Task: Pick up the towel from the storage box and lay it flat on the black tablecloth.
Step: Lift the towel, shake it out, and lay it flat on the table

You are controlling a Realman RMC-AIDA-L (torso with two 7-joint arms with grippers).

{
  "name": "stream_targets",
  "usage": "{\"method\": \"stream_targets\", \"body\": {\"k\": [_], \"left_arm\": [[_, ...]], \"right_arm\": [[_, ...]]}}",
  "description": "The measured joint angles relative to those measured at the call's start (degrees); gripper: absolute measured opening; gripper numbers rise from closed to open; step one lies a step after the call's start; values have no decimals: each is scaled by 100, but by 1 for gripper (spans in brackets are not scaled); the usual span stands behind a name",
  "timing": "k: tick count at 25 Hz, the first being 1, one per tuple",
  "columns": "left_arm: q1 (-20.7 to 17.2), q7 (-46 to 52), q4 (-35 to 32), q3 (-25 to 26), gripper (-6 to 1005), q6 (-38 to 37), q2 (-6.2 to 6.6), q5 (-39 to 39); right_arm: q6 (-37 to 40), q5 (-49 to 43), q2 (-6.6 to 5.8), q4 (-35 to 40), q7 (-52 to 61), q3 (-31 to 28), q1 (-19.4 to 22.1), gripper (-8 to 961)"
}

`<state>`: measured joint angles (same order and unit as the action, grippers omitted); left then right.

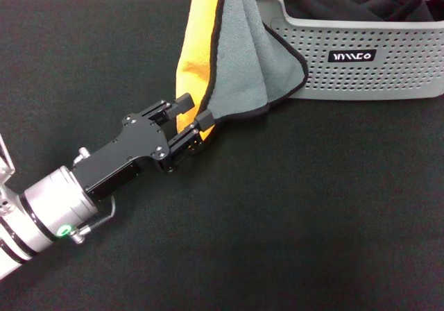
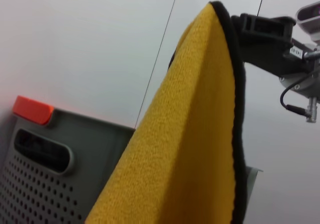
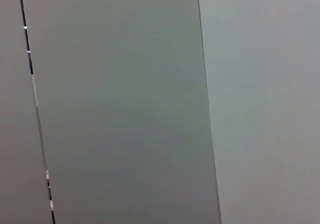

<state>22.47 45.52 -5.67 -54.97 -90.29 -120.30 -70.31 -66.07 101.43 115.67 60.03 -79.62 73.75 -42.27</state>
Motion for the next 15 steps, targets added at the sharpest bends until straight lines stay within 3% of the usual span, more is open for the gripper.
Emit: {"method": "stream_targets", "body": {"k": [15], "left_arm": [[-18,-77,58,-31,507,299,-27,34]], "right_arm": [[-44,47,16,0,16,-2,25,8]]}}
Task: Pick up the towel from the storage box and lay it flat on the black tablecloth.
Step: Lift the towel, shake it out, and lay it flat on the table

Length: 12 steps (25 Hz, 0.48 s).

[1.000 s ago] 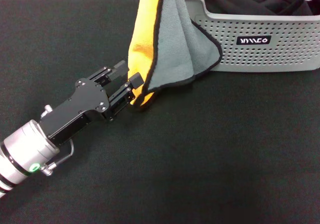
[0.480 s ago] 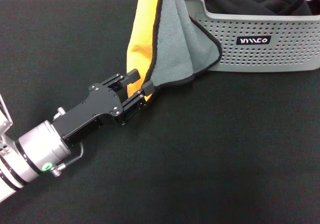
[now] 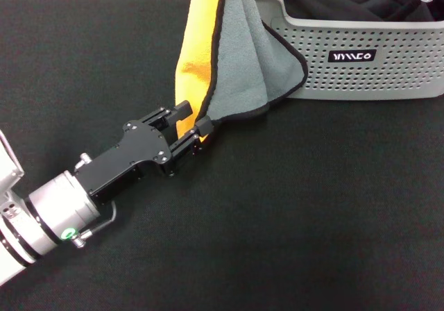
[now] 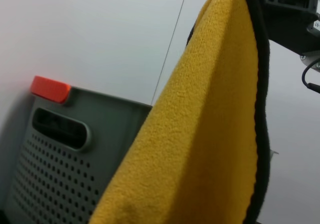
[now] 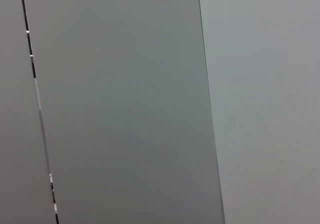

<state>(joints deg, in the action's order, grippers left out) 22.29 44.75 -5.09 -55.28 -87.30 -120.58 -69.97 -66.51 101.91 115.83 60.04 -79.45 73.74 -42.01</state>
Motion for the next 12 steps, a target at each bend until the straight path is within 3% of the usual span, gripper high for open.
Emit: {"method": "stream_targets", "body": {"k": [12], "left_arm": [[100,-9,132,-58,504,12,-9,31]], "right_arm": [[4,9,0,-18,-16,0,2,8]]}}
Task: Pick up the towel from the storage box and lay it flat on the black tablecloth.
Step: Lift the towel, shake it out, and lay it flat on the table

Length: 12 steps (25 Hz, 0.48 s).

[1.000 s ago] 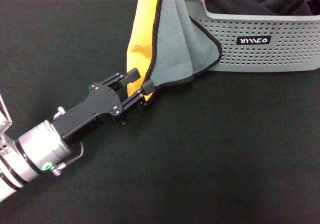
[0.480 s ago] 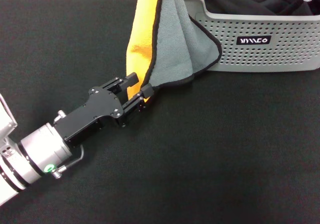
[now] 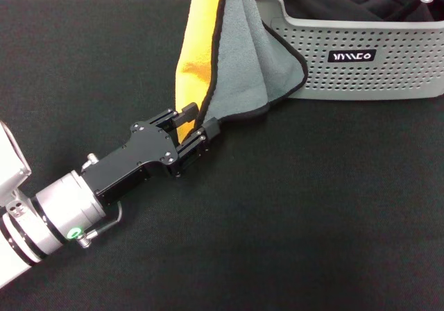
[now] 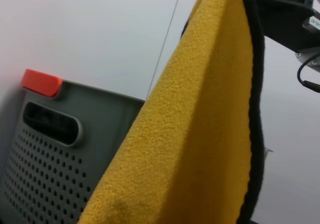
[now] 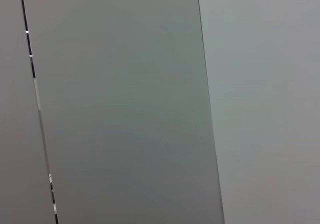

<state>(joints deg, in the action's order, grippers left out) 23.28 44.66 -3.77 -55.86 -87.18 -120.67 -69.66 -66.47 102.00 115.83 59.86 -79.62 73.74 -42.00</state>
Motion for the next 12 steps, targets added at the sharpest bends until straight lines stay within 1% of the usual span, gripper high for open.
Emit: {"method": "stream_targets", "body": {"k": [5,12], "left_arm": [[14,39,16,2,464,96,0,12],[142,63,167,-22,328,180,3,11]], "right_arm": [[0,12,0,-11,0,0,-1,9],[1,23,0,-17,0,0,4,9]]}}
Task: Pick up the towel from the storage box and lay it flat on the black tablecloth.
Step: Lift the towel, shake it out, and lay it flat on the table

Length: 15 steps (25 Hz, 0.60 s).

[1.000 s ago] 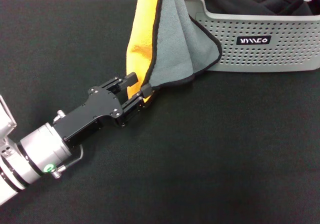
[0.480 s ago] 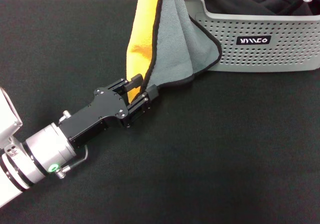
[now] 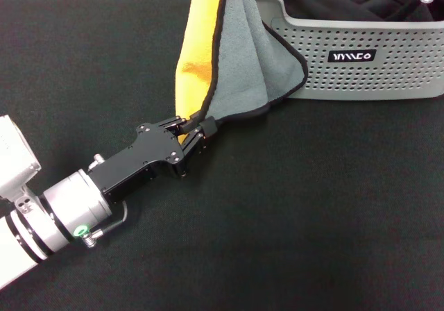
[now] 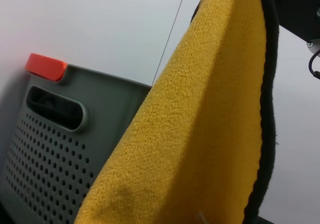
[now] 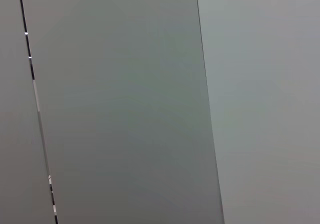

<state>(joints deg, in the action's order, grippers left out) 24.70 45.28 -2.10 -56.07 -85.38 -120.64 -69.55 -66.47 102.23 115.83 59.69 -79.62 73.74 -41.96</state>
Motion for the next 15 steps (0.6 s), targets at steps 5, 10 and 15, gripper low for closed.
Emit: {"method": "stream_targets", "body": {"k": [5,10,15], "left_arm": [[6,2,-24,0,234,-84,10,-37],[-98,15,-67,28,121,-687,43,83],[-480,769,-834,35,24,-1869,116,490]], "right_arm": [[-49,22,7,-17,4,0,93,9],[-326,60,-12,121,18,-15,407,9],[-894,-36,-53,1157,348,-312,1194,9]]}}
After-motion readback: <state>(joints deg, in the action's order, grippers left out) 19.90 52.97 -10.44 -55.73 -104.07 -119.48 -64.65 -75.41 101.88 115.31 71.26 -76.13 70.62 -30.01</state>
